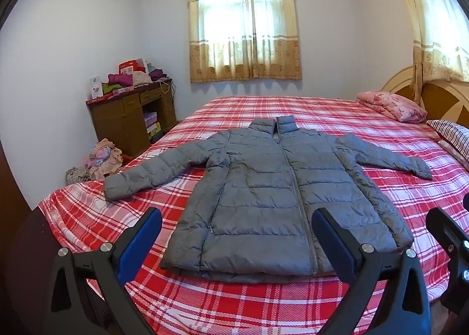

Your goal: Fold large clothes

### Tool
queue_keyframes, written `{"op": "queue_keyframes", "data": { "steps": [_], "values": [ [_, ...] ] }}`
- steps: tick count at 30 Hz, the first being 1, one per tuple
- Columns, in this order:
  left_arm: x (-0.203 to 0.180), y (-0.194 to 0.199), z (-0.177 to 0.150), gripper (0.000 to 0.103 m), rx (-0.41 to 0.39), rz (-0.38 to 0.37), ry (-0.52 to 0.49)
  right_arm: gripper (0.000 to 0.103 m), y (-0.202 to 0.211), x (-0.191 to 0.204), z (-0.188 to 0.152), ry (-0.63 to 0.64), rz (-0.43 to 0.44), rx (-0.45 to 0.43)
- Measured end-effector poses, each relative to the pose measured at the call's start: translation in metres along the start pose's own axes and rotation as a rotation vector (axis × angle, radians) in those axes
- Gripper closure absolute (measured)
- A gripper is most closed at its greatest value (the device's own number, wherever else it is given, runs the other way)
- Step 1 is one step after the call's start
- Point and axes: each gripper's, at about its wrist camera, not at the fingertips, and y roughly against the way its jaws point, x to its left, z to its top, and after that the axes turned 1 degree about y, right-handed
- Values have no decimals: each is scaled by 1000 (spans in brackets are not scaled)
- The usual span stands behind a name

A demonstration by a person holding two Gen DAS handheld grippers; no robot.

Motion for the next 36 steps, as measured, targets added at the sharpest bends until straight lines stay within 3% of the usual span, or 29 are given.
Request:
{"op": "queue_keyframes", "data": {
  "steps": [36],
  "values": [
    [7,-3,-2,1,-11,22,14,0,-5,2,-7,-9,8,8]
  ]
}}
